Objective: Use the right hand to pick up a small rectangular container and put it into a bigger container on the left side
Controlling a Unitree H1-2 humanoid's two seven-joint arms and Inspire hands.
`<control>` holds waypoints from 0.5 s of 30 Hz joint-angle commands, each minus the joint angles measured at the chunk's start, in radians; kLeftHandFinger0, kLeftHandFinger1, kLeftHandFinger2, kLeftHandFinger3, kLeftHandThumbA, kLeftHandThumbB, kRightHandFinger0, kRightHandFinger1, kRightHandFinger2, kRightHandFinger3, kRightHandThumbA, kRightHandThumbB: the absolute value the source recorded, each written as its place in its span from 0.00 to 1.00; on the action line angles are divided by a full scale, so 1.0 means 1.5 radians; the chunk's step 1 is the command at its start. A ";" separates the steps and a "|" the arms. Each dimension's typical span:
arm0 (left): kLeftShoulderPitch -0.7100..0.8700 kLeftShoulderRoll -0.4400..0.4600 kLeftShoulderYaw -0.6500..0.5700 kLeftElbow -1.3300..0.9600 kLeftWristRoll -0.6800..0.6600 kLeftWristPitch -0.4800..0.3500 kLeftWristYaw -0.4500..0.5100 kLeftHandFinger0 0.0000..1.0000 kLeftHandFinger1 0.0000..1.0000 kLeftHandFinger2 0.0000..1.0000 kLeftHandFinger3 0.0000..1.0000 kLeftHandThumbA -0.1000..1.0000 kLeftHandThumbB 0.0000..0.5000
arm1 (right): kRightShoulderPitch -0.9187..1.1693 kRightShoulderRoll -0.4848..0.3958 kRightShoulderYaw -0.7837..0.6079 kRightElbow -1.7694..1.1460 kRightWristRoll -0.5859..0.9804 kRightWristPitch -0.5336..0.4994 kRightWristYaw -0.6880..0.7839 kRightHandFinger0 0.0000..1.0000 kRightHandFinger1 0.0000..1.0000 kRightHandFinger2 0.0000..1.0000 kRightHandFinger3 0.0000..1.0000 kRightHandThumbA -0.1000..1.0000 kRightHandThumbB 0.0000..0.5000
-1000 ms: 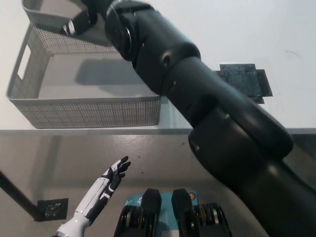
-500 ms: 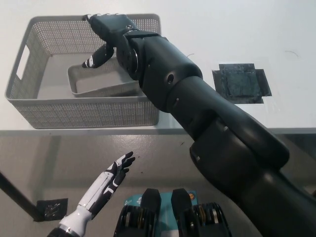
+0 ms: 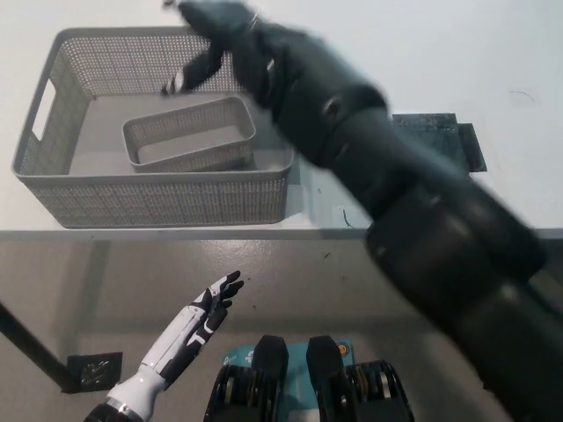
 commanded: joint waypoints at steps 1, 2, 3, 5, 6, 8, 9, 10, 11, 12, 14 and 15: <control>-0.015 0.011 0.004 -0.011 -0.003 -0.010 -0.004 1.00 1.00 1.00 1.00 1.00 0.57 | -0.086 -0.092 -0.081 -0.051 0.088 -0.098 -0.047 1.00 1.00 1.00 1.00 0.97 0.89; -0.015 0.011 0.004 -0.010 -0.003 -0.011 -0.004 1.00 1.00 1.00 1.00 1.00 0.57 | -0.084 -0.110 -0.107 -0.067 0.106 -0.112 -0.043 1.00 1.00 1.00 1.00 0.95 0.85; -0.015 0.011 0.004 -0.010 -0.004 -0.011 -0.003 1.00 1.00 1.00 1.00 1.00 0.56 | -0.083 -0.118 -0.116 -0.078 0.109 -0.115 -0.043 1.00 1.00 1.00 1.00 0.95 0.85; -0.014 0.012 0.004 -0.010 -0.001 -0.014 -0.002 1.00 1.00 1.00 1.00 1.00 0.56 | -0.067 -0.157 -0.130 -0.135 0.107 -0.121 -0.022 1.00 1.00 1.00 1.00 0.98 0.72; -0.014 0.012 0.004 -0.009 -0.002 -0.015 -0.003 1.00 1.00 1.00 1.00 1.00 0.56 | -0.031 -0.192 -0.157 -0.220 0.128 -0.116 -0.003 1.00 1.00 1.00 1.00 0.98 0.76; -0.015 0.012 0.003 -0.008 0.000 -0.017 -0.002 1.00 1.00 1.00 1.00 1.00 0.56 | 0.009 -0.224 -0.175 -0.301 0.142 -0.113 0.017 1.00 1.00 1.00 1.00 1.00 0.90; -0.015 0.011 0.003 -0.007 0.000 -0.016 -0.001 1.00 1.00 1.00 1.00 1.00 0.57 | 0.039 -0.242 -0.181 -0.362 0.144 -0.101 0.026 1.00 1.00 1.00 1.00 1.00 0.91; -0.015 0.011 0.003 -0.004 0.002 -0.020 0.000 1.00 1.00 1.00 1.00 1.00 0.57 | 0.071 -0.257 -0.187 -0.430 0.145 -0.074 0.039 1.00 1.00 1.00 1.00 1.00 0.84; -0.016 0.009 0.003 0.000 0.004 -0.022 0.002 1.00 1.00 1.00 1.00 1.00 0.58 | 0.107 -0.272 -0.196 -0.498 0.153 -0.057 0.054 1.00 1.00 1.00 1.00 0.99 0.72; -0.018 0.009 0.003 0.003 0.004 -0.023 0.003 1.00 1.00 1.00 1.00 1.00 0.58 | 0.115 -0.276 -0.199 -0.517 0.157 -0.053 0.059 1.00 1.00 1.00 1.00 0.99 0.72; -0.021 0.007 0.003 0.003 0.004 -0.022 0.003 1.00 1.00 1.00 1.00 1.00 0.57 | 0.206 -0.305 -0.220 -0.678 0.171 -0.013 0.081 1.00 1.00 1.00 1.00 1.00 0.65; -0.023 0.006 0.003 0.004 0.005 -0.021 0.004 1.00 1.00 1.00 1.00 1.00 0.57 | 0.232 -0.313 -0.226 -0.721 0.174 -0.003 0.087 1.00 1.00 1.00 1.00 1.00 0.64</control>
